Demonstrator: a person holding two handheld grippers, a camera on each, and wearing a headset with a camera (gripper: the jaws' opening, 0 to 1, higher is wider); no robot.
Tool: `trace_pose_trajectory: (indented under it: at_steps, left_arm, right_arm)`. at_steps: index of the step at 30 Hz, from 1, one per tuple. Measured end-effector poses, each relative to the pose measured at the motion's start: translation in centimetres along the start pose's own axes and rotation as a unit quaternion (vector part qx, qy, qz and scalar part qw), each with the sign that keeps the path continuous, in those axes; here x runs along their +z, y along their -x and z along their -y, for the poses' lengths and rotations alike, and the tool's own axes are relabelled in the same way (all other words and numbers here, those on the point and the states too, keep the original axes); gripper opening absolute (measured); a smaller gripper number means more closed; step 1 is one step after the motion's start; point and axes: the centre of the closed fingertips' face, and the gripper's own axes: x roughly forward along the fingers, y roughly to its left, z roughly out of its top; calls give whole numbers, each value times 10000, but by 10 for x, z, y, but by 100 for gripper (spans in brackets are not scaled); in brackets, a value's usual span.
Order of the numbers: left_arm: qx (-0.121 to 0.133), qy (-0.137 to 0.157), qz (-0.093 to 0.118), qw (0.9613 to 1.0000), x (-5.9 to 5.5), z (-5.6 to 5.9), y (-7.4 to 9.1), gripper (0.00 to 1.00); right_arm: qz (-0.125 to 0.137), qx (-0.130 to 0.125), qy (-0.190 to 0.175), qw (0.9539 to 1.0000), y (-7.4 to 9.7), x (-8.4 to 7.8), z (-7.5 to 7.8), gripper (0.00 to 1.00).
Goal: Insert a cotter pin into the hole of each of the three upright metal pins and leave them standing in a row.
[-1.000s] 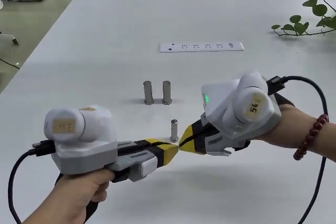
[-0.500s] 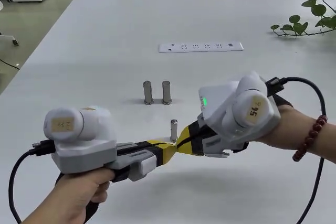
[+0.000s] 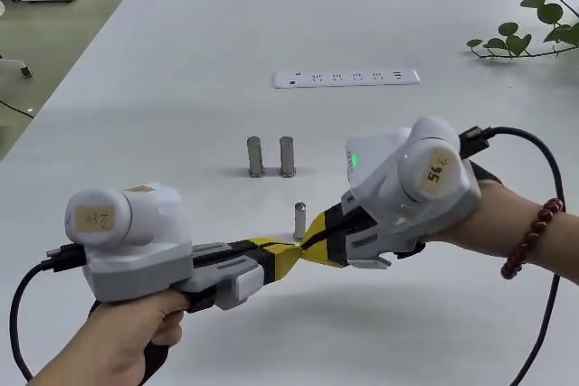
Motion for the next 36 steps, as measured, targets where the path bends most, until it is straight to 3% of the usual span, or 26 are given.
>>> trace_pose_trajectory:
  at_steps: [3, 6, 9, 12, 17, 22, 25, 30, 36]
  left_arm:
    - [4, -152, 2, 9999, 0, 1, 1, 0]
    - [-2, -303, -7, 9995, 0, -1, 1, 0]
    - [-154, -572, 131, 9982, 5, 5, 3, 0]
    - [-179, -986, -40, 9950, 2, 7, 4, 0]
    - [-311, -1602, -75, 9866, 1, 13, 3, 0]
    - [-445, -2016, -171, 9783, -4, 18, 2, 0]
    - [-513, -2135, -168, 9755, -4, 20, 2, 0]
    - [-743, -2513, -281, 9647, -7, 28, 2, 0]
    - [-885, -2646, -341, 9597, -9, 33, 2, 0]
  right_arm:
    - [-9, -29, -109, 9999, 0, -3, 1, 3]
    - [108, 70, -451, 9989, 2, -4, -1, 3]
    - [197, 162, -847, 9961, 3, -7, -2, 7]
    - [424, 286, -1354, 9895, 6, -6, -2, 7]
    - [641, 460, -1799, 9805, 11, -7, -3, 8]
    - [780, 575, -1958, 9759, 15, -9, -7, 9]
    - [833, 710, -1977, 9741, 16, -9, -14, 9]
    - [891, 928, -2015, 9710, 16, -10, -24, 9]
    - [946, 1102, -1984, 9693, 17, -8, -32, 9]
